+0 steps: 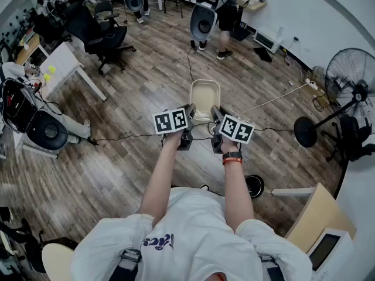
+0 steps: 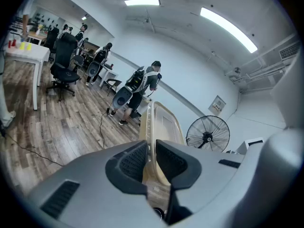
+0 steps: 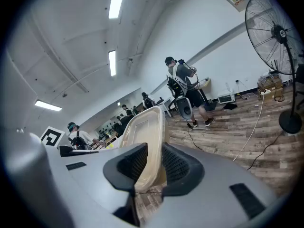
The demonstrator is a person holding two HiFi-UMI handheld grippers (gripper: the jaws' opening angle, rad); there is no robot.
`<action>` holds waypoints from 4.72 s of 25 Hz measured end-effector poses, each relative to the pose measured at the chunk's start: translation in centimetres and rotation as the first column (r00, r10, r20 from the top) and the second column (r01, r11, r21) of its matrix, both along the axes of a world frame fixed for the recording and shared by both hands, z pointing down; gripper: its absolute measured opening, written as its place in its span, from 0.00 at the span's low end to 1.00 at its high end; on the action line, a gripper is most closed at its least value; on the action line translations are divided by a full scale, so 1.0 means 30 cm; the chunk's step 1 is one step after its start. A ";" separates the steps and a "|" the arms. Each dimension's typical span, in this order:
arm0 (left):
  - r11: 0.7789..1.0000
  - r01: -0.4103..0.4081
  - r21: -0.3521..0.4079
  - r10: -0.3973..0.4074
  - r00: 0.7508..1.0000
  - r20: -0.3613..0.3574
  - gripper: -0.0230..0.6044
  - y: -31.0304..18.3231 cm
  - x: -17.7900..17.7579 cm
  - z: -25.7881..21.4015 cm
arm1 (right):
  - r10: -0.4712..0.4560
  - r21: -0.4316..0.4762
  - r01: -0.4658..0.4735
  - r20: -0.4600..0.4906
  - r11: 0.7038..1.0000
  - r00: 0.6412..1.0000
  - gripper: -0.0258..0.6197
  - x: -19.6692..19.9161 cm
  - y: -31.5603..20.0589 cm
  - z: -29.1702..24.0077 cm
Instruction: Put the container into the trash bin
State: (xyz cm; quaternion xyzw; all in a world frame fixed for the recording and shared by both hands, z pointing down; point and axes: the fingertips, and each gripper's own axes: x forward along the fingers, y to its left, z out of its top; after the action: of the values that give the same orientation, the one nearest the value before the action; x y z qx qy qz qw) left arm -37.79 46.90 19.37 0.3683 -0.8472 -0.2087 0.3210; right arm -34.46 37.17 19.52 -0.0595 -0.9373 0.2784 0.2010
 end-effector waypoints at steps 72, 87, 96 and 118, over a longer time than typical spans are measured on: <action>0.206 -0.977 -0.044 0.957 0.211 -0.199 0.15 -1.481 1.318 0.450 | 0.935 -0.090 -0.970 -0.261 0.225 0.241 0.21 1.556 -1.121 0.468; 0.177 -0.979 -0.103 0.926 0.200 -0.319 0.15 -1.709 1.439 0.746 | 0.886 -0.107 -0.973 -0.404 0.203 0.229 0.21 1.677 -1.353 0.770; 0.167 -0.976 -0.138 0.900 0.208 -0.383 0.16 -1.803 1.473 0.941 | 0.848 -0.120 -0.973 -0.477 0.196 0.229 0.21 1.710 -1.442 0.966; 0.118 -0.977 -0.175 0.847 0.191 -0.496 0.15 -1.868 1.479 1.417 | 0.764 -0.147 -0.975 -0.607 0.165 0.221 0.21 1.715 -1.496 1.437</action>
State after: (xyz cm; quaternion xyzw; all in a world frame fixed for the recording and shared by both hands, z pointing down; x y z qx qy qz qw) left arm 6.57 -9.16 61.89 0.6919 -0.3989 0.1950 0.5693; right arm 17.00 -7.72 62.62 0.5133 -0.6115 0.5813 0.1572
